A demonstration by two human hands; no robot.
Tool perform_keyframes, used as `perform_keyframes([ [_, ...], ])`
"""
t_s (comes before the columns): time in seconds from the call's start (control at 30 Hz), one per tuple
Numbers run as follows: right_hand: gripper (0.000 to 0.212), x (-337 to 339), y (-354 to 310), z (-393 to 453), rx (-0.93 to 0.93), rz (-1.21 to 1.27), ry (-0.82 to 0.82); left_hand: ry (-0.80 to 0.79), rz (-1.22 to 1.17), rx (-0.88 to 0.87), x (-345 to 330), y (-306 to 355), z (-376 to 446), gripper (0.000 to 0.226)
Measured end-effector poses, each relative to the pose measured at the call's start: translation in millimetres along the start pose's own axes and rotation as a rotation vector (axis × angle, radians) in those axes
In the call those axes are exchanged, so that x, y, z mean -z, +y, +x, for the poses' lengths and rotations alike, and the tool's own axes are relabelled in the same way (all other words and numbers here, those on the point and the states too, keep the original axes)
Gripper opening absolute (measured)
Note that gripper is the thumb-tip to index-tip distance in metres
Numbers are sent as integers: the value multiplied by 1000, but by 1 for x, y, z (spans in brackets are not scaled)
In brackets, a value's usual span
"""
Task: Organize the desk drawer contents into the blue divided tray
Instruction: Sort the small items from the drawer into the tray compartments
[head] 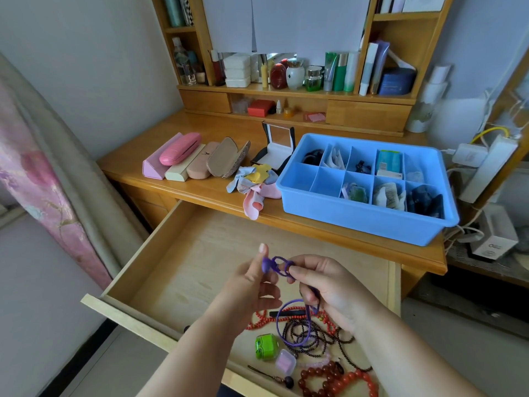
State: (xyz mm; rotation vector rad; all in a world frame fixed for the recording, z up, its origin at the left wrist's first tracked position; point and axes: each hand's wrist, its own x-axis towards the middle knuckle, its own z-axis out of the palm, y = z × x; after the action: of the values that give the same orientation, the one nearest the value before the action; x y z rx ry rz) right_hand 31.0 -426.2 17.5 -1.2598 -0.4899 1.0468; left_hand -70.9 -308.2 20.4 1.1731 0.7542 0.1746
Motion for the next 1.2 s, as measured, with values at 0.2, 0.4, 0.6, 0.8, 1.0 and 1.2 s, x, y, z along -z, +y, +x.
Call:
perform_keyframes([
  [0.2,15,-3,0,0,33,-67,115,-298,-130,-68,7,-1,-10,42],
  [0.4,21,-8,-4,-4,18,37,64,-194,-103,-138,0,-8,-10,18],
  [0.6,24,-6,-4,-5,52,-147,125,-85,40,-163,-7,-6,-14,5],
  [0.8,24,-2,-6,-6,183,-493,209,-27,386,-330,-4,-2,-17,24],
  [1.0,25,0,-9,-9,178,-423,185,-191,179,-61,-6,-1,-20,44],
  [1.2,59,-4,-9,-11,115,-295,58,-242,-114,-67,-9,-2,-18,29],
])
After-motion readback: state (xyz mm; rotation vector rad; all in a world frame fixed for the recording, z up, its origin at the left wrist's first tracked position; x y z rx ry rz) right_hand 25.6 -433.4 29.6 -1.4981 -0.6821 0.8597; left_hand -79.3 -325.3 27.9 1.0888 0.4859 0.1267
